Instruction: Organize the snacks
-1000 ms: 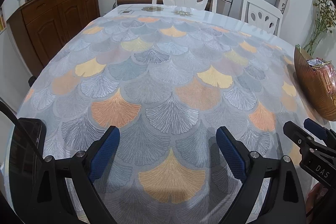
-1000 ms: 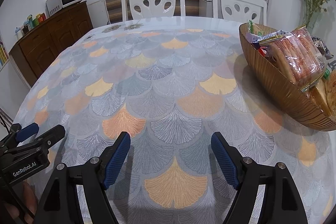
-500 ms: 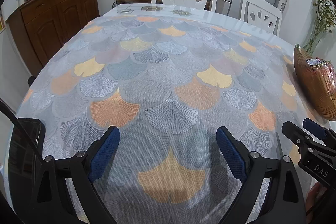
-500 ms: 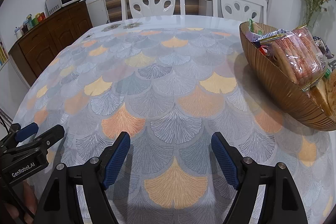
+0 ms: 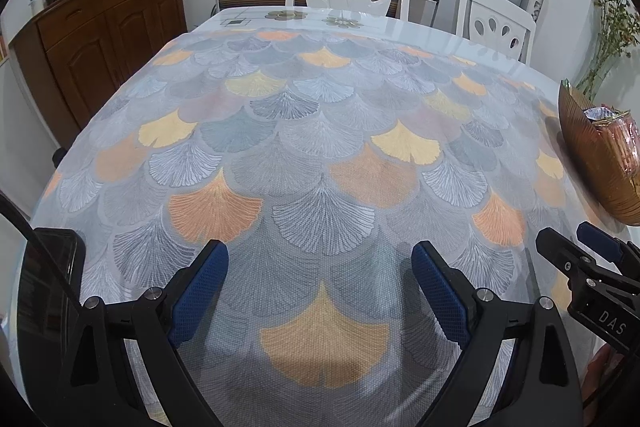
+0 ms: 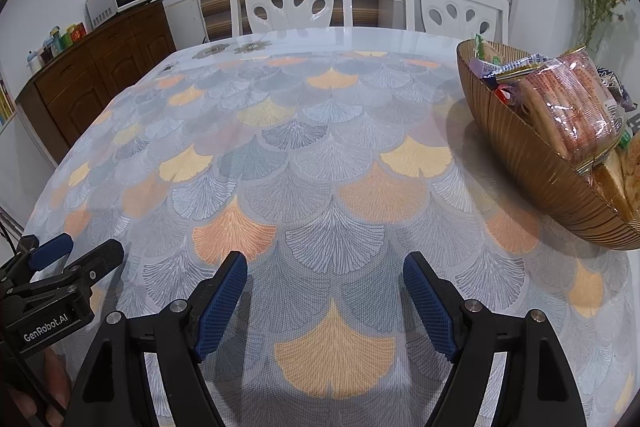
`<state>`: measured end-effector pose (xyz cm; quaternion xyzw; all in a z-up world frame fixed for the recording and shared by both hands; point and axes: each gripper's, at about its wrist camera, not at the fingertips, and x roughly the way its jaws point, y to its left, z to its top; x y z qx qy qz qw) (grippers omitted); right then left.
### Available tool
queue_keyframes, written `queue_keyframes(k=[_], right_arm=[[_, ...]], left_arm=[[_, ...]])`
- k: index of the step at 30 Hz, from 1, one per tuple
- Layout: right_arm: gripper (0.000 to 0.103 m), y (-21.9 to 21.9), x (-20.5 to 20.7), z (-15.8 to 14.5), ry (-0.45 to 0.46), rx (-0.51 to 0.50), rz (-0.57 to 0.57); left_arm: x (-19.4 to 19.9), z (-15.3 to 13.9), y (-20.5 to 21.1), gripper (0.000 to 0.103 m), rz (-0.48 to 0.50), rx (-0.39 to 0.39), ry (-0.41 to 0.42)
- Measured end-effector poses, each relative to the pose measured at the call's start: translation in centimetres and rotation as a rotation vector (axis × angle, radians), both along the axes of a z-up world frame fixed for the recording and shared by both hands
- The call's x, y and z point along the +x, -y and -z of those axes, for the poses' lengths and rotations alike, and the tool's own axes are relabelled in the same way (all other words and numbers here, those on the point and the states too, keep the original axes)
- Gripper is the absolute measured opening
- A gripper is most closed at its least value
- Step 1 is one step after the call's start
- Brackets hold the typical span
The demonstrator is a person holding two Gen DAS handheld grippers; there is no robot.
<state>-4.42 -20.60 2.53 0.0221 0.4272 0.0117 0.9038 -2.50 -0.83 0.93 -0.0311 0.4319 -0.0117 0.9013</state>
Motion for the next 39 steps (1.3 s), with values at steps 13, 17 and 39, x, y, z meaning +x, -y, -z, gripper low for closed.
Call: queue_keyframes(k=[13,17,39], right_arm=[[0.079,0.35,0.06,0.09,-0.009,0.017,0.011],[0.079,0.40,0.10,0.16,-0.013,0.022,0.013],[0.079,0.49,0.18,0.20,-0.015,0.019,0.011]], left_arm=[[0.02,-0.01,0.00,0.093,0.000,0.003,-0.002],[-0.01,0.01,0.00,0.093,0.001,0.005,-0.002],[0.10,0.04,-0.07,0.093,0.014,0.001,-0.001]])
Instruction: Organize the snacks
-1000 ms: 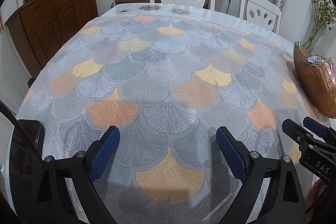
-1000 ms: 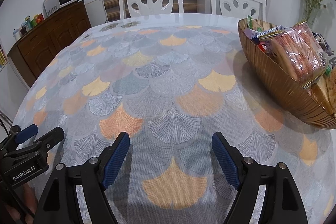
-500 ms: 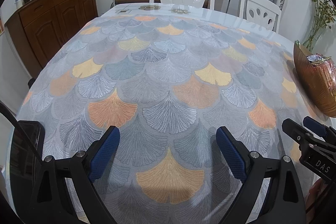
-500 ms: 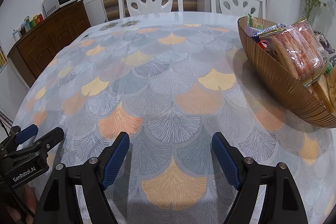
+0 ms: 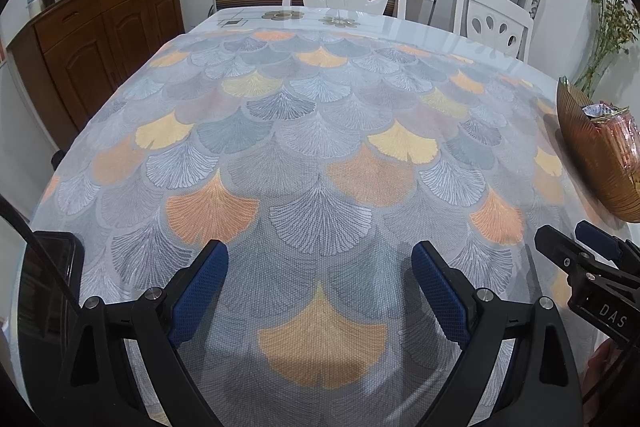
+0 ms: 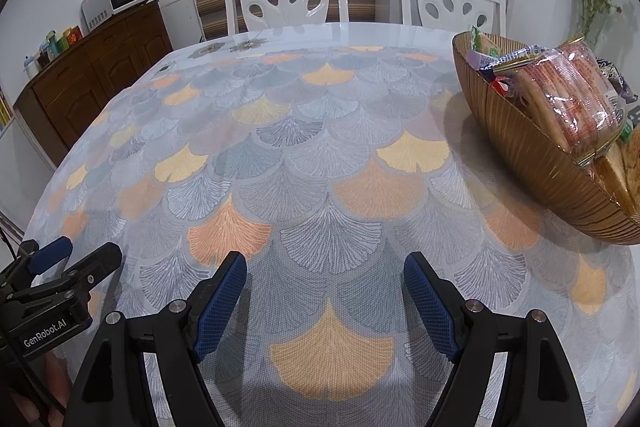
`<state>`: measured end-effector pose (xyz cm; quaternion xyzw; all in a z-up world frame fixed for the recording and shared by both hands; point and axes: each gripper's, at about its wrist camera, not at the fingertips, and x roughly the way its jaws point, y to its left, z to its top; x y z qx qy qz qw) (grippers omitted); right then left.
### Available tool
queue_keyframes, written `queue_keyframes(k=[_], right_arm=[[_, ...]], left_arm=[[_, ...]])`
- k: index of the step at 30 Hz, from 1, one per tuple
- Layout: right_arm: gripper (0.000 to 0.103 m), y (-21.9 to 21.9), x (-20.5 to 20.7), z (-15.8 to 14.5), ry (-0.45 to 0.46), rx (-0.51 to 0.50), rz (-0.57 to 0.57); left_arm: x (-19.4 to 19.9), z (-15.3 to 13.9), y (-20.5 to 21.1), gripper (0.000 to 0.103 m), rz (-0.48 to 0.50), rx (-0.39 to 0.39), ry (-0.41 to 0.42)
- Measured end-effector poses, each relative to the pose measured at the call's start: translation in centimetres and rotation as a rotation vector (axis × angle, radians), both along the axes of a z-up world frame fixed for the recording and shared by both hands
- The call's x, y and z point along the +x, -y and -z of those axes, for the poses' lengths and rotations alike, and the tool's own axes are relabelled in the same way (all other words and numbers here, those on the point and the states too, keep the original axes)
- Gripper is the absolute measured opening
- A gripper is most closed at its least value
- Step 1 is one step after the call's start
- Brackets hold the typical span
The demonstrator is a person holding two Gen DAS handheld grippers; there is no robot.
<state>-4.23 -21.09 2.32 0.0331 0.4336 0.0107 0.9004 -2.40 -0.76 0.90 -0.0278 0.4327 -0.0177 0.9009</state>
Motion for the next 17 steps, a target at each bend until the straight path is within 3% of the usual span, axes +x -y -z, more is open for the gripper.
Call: queue_keyframes(k=[17], right_arm=[[0.079,0.10,0.04,0.04,-0.002,0.000,-0.001]], left_arm=[[0.19,-0.04,-0.66,0.093,-0.021,-0.013,0.003]])
